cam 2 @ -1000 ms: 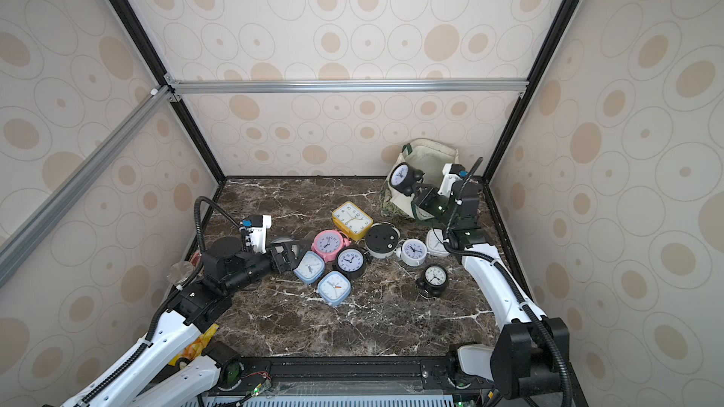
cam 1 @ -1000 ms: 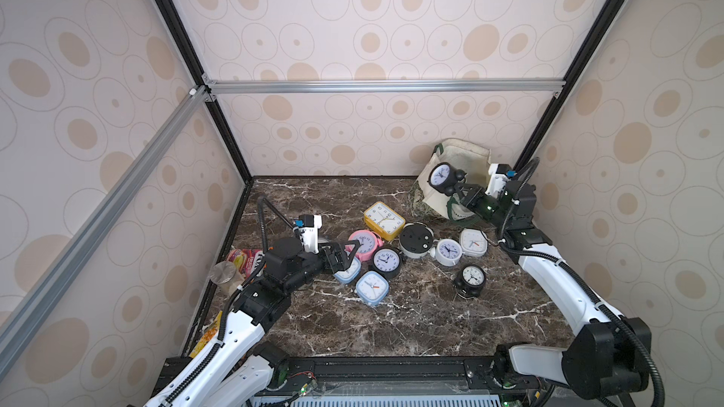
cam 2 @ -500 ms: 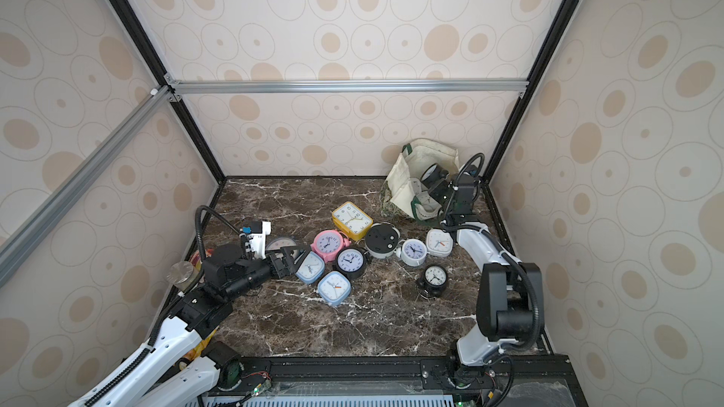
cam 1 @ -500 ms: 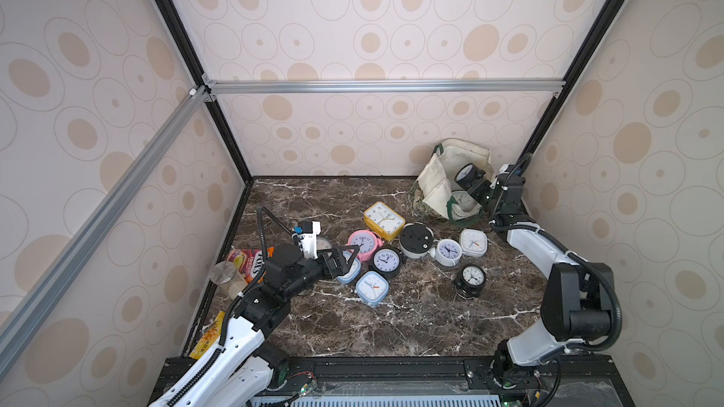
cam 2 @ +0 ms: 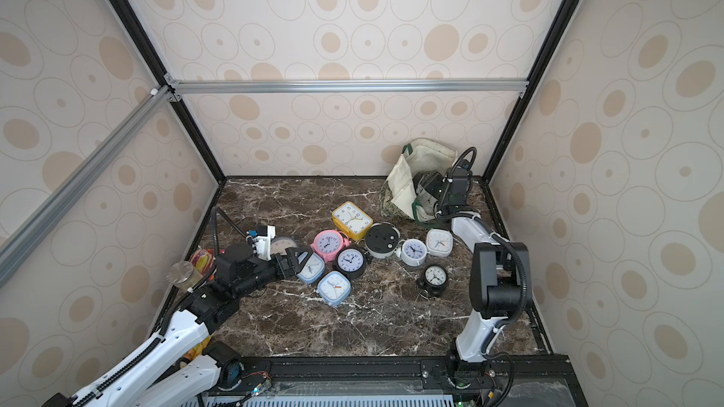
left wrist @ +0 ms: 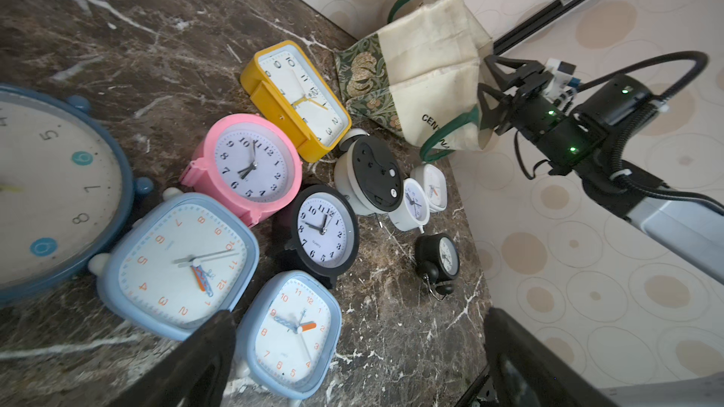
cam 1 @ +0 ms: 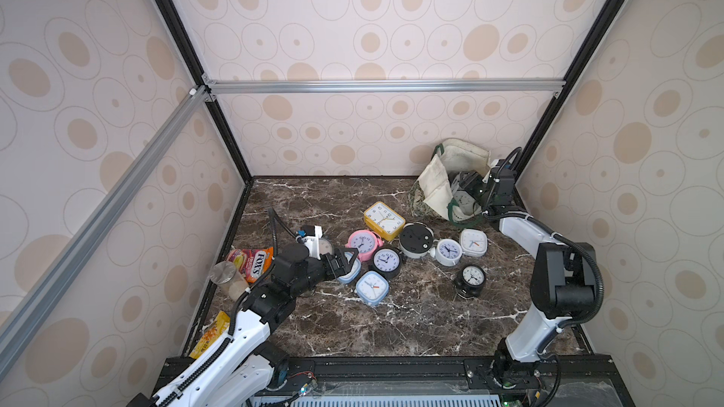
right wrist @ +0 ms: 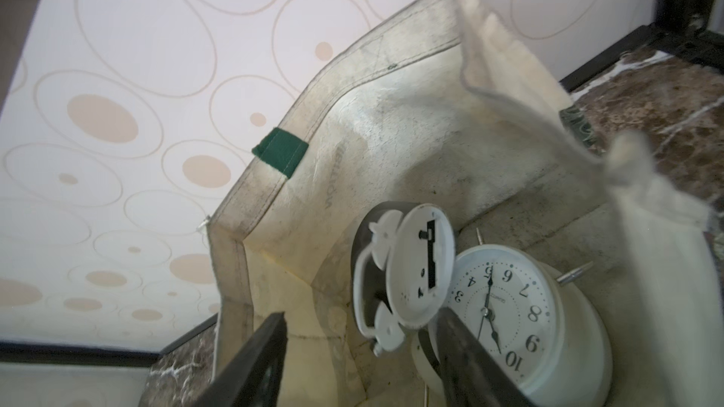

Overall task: Put the alarm clock into the canvas bag
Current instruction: Place the alarm at the canvas bag.

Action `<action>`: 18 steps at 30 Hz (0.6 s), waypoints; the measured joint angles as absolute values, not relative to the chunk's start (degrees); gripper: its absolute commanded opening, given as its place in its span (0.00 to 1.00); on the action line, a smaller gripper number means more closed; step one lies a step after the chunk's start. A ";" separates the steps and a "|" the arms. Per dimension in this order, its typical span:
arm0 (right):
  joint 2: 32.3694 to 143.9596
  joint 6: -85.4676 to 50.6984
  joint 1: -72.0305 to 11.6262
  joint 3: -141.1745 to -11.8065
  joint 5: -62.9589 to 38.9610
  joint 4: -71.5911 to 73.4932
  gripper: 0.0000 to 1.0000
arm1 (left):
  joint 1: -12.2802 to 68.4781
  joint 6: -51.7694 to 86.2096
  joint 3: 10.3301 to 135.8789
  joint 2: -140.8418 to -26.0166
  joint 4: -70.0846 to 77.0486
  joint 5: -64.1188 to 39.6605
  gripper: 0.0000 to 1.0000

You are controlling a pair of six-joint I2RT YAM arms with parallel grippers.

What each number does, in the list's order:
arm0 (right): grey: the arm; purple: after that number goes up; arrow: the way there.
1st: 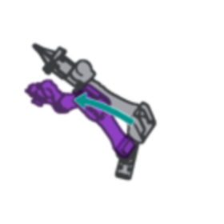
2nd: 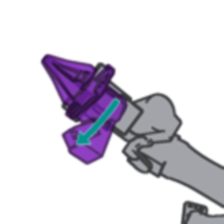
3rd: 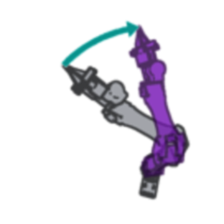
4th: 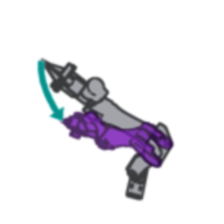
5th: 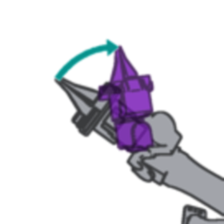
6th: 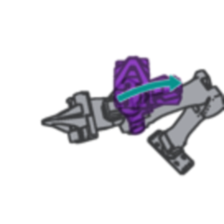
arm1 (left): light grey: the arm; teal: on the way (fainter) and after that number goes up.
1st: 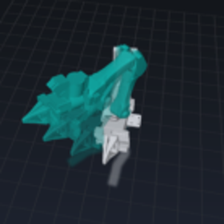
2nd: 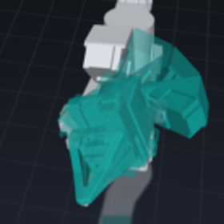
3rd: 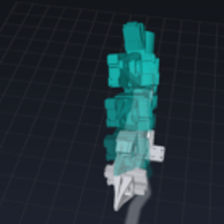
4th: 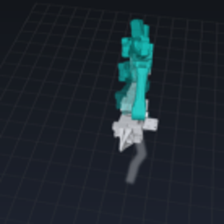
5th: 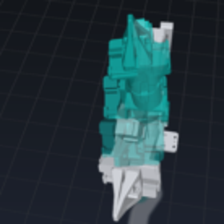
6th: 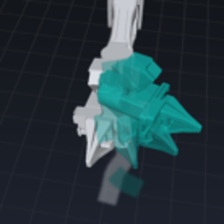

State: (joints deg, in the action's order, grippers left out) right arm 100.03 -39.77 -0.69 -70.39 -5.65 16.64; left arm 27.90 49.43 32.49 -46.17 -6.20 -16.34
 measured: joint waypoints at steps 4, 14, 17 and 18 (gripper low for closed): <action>95.48 -38.28 -0.69 -68.62 -6.85 15.11 0.81 | 27.90 49.12 33.98 -46.30 -10.24 -13.91 0.98; 76.66 -32.58 -4.38 -60.55 -7.44 10.22 0.95 | 27.83 46.78 41.54 -51.68 -22.90 -4.40 0.98; 72.29 -30.48 -6.98 -58.22 -7.18 7.97 0.96 | 27.83 45.87 44.40 -55.61 -27.16 -0.71 0.98; 70.85 -29.91 -7.92 -57.23 -7.01 7.11 0.96 | 27.79 45.39 45.25 -56.97 -28.12 0.12 0.98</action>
State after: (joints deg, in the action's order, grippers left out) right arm 70.85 -29.91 -7.92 -57.23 -7.01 7.11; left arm 27.79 45.39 45.25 -56.97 -28.12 0.12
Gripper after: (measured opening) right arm 0.957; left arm 0.984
